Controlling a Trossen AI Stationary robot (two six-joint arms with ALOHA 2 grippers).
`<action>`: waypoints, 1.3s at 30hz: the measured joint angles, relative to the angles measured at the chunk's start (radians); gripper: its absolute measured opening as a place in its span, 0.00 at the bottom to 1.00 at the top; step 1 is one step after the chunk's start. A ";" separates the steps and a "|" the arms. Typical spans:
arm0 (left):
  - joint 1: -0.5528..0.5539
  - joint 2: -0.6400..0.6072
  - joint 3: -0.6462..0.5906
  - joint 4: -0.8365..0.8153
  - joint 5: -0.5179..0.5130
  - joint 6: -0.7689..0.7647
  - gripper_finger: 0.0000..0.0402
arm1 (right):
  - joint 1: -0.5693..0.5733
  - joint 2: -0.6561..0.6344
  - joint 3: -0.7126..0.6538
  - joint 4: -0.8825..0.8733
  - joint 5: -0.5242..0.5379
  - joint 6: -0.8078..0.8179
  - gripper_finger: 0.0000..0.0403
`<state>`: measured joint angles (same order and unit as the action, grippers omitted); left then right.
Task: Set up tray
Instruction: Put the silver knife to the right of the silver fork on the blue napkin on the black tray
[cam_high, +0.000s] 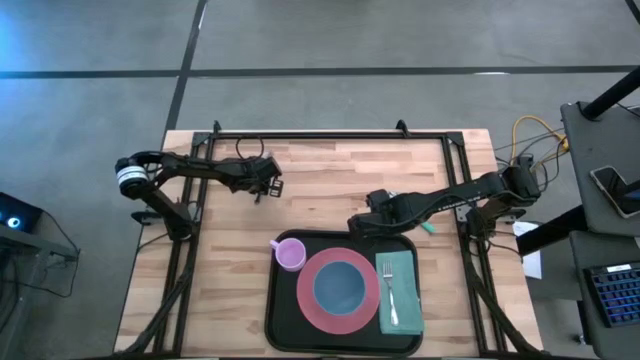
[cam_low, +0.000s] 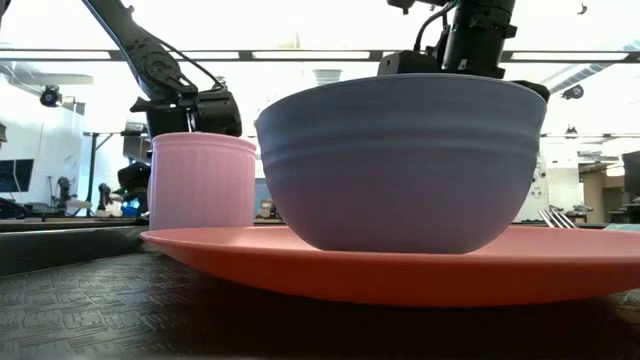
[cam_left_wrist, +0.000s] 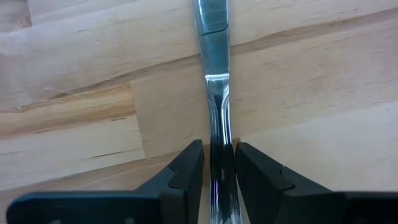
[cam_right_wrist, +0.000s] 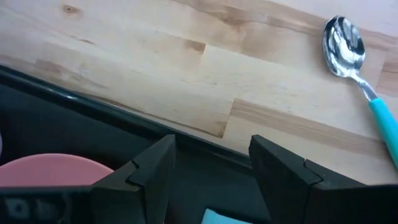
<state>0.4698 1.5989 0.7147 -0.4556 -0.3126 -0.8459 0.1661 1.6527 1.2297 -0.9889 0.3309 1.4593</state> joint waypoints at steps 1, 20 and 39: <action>0.000 0.000 0.000 -0.002 -0.001 0.000 0.20 | 0.000 0.000 0.000 0.000 0.006 0.000 0.48; -0.011 -0.015 0.069 -0.012 0.101 0.076 0.05 | 0.013 -0.120 -0.002 -0.147 0.138 0.052 0.39; -0.102 -0.100 0.308 0.025 0.224 0.116 0.06 | 0.013 -0.345 -0.012 -0.309 0.201 0.188 0.29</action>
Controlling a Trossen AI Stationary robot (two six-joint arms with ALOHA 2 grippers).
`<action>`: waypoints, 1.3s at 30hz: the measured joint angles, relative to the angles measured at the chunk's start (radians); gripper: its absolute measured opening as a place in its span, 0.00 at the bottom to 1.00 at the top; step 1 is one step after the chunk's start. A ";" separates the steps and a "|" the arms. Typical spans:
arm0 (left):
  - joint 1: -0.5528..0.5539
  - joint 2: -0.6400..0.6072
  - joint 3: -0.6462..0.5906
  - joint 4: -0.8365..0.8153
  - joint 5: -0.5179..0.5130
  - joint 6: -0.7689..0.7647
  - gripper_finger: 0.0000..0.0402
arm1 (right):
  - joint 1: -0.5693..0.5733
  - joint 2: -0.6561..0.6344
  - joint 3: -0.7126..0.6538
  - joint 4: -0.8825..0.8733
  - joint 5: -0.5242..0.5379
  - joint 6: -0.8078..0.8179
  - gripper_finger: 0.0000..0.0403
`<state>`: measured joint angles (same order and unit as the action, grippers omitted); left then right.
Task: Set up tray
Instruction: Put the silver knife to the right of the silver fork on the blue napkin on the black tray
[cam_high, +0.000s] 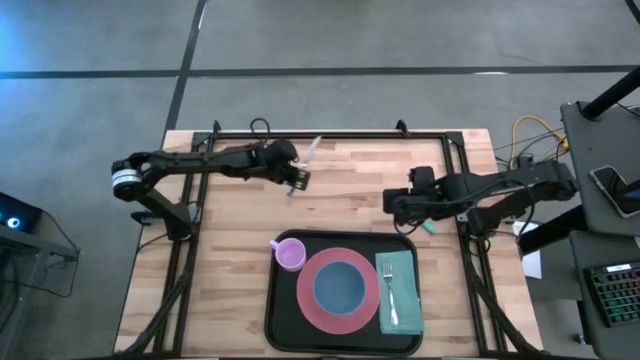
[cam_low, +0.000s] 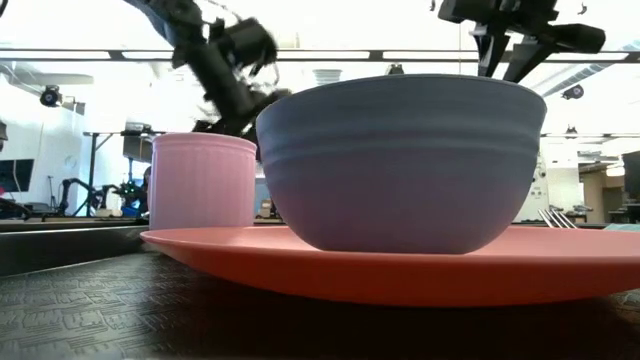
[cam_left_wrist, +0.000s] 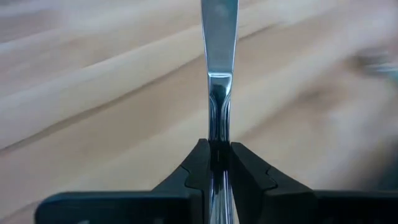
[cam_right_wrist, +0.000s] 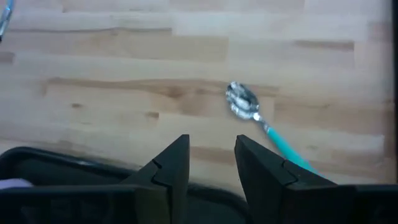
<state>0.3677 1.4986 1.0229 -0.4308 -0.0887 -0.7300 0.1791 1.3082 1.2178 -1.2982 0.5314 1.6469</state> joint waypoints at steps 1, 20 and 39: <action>-0.014 0.000 0.023 0.023 0.021 0.003 0.06 | 0.000 -0.007 -0.002 0.004 -0.013 0.008 0.29; -0.197 0.002 0.220 0.282 0.074 0.078 0.06 | -0.002 -0.168 -0.293 1.007 0.074 -0.304 0.29; -0.240 0.002 0.163 0.317 0.029 0.091 0.06 | -0.050 0.086 -0.080 1.014 0.093 -0.297 0.63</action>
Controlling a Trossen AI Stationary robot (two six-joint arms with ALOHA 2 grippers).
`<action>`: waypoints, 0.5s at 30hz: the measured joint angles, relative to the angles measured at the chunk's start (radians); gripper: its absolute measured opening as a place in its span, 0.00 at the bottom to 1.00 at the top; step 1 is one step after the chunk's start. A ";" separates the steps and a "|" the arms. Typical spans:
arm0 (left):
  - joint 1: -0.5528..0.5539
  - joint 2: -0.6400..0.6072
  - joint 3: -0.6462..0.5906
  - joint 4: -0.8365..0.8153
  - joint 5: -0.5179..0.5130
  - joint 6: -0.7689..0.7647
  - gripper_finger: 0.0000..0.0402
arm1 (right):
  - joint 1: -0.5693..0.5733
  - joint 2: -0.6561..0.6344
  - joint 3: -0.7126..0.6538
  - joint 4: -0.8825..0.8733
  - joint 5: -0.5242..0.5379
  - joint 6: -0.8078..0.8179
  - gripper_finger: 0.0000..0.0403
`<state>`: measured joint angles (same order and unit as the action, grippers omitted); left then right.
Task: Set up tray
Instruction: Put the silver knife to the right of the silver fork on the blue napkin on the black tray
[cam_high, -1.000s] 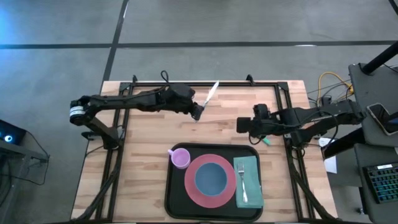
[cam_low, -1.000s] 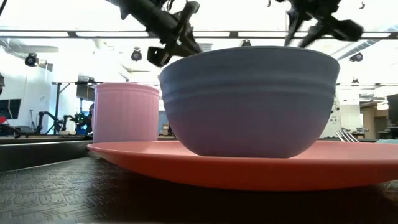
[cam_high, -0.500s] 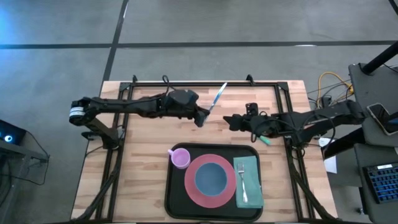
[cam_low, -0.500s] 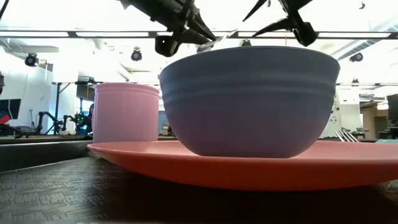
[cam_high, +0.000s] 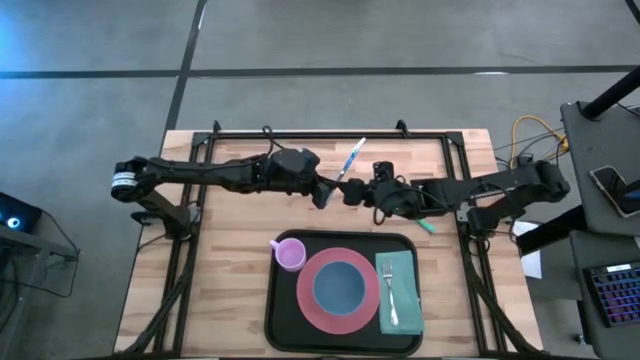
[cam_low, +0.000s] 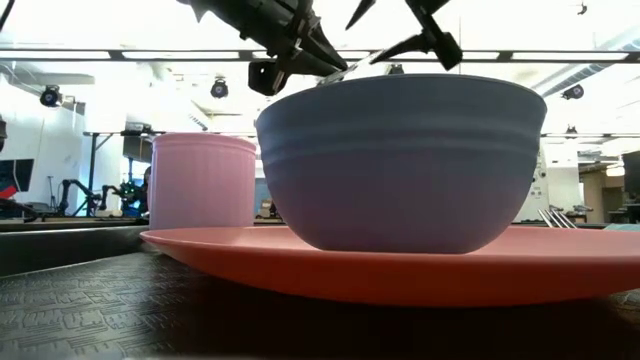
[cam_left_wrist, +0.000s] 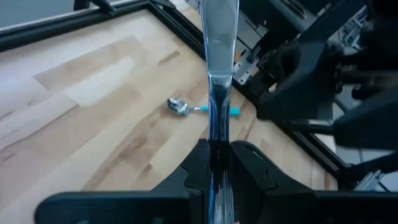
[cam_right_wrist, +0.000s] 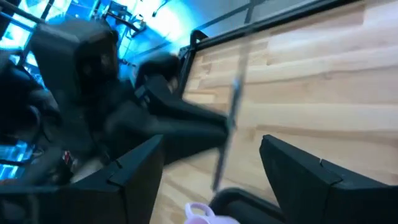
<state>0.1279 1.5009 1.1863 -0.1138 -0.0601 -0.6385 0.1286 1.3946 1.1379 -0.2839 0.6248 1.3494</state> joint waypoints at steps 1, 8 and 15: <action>-0.004 0.000 -0.002 -0.002 0.000 0.001 0.06 | -0.006 0.012 0.014 0.000 0.000 -0.006 0.63; -0.018 -0.003 -0.007 -0.022 -0.001 0.017 0.06 | -0.025 0.049 0.071 -0.059 0.004 -0.004 0.57; -0.017 -0.010 -0.007 -0.008 -0.021 0.065 0.06 | -0.026 0.044 0.060 -0.124 0.001 0.088 0.50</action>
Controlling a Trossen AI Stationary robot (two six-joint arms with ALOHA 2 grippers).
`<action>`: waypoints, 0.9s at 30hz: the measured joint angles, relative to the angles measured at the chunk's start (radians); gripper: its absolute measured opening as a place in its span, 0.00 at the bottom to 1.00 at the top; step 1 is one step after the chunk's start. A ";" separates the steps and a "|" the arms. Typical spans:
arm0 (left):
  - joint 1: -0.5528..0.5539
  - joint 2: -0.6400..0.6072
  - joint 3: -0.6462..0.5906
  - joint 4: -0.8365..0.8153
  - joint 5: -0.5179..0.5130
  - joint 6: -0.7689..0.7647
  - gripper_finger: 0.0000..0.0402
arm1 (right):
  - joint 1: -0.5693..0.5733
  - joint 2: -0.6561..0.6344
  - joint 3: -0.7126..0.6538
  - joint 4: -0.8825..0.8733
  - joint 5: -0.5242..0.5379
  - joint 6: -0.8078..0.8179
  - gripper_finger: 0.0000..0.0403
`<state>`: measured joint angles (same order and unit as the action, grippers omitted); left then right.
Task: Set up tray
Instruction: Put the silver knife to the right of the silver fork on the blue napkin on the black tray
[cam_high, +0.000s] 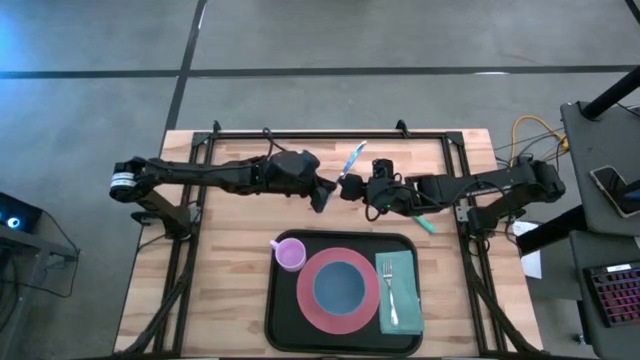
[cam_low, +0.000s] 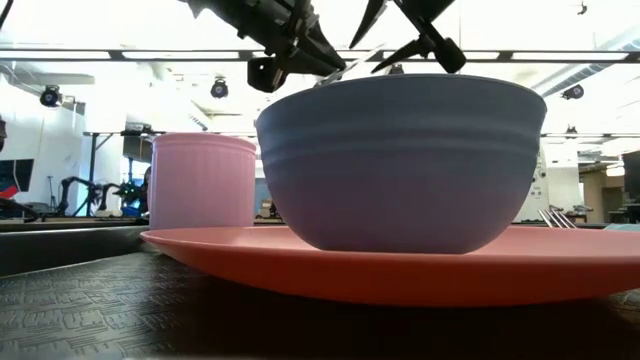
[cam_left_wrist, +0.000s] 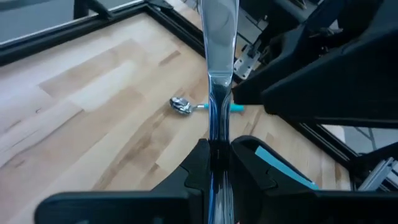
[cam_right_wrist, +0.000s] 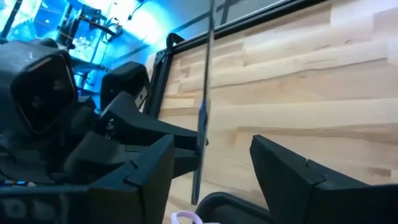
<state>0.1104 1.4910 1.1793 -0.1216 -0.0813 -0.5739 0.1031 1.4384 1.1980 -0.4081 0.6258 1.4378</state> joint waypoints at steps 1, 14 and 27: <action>0.000 0.000 0.000 0.001 0.005 0.010 0.06 | 0.000 0.000 0.000 0.001 0.000 0.000 0.50; -0.017 0.000 0.000 0.024 0.051 0.154 0.06 | -0.018 -0.029 0.008 -0.004 -0.062 -0.028 0.49; -0.021 0.000 0.000 0.044 0.021 0.207 0.06 | -0.023 -0.027 -0.001 -0.007 -0.087 -0.008 0.41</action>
<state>0.0898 1.4910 1.1793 -0.0774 -0.0601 -0.3672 0.0799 1.4117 1.1969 -0.4148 0.5388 1.4303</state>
